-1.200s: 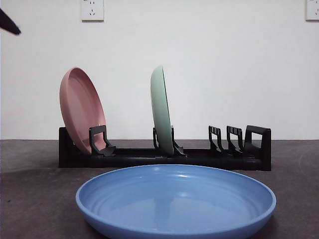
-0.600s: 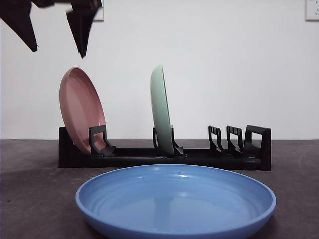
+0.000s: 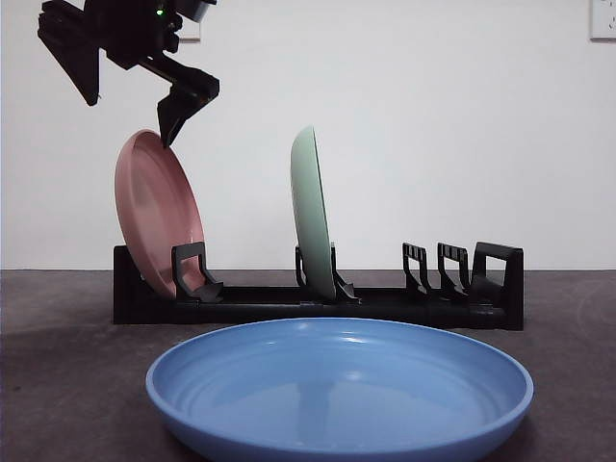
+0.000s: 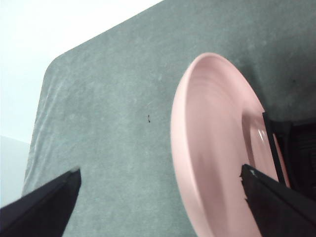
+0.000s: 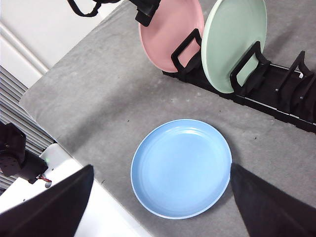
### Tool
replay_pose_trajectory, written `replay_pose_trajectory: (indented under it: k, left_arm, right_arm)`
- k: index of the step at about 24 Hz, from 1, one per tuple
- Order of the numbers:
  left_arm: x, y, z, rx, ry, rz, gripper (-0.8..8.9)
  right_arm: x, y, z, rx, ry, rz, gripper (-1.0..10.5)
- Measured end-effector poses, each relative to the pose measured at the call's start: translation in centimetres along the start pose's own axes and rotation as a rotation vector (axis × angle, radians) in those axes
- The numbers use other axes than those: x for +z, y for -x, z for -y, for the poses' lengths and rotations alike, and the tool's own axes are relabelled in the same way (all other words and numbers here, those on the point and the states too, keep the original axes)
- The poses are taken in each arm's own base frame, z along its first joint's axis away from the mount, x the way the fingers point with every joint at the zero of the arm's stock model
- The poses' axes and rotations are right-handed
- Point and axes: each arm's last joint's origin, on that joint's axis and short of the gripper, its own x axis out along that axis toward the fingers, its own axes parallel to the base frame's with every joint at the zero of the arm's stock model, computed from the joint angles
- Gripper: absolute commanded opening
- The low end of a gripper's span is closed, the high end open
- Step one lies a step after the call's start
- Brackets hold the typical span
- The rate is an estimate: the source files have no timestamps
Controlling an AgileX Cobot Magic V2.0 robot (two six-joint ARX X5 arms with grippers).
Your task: Place the plate
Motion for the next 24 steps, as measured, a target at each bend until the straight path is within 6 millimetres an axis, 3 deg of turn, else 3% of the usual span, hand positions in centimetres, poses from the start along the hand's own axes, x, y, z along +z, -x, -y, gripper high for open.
replay_pose_trajectory:
  k: [8, 11, 17, 24]
  left_arm:
    - [-0.3, -1.9, 1.5, 0.021, -0.056, -0.034, 4.73]
    - [-0.1, -1.9, 1.5, 0.024, -0.048, -0.018, 3.69]
    - [-0.2, -1.9, 1.5, 0.025, -0.057, -0.026, 2.96]
    - [-0.2, -1.9, 1.4, 0.026, -0.074, -0.032, 0.91]
  right_arm:
    - [0.0, 0.0, 0.0, -0.004, 0.001, 0.002, 4.4]
    - [0.0, 0.0, 0.0, -0.005, 0.001, 0.002, 4.4]
    - [0.0, 0.0, 0.0, -0.004, 0.001, 0.002, 4.4]
    - [0.0, 0.0, 0.0, -0.004, 0.001, 0.002, 4.4]
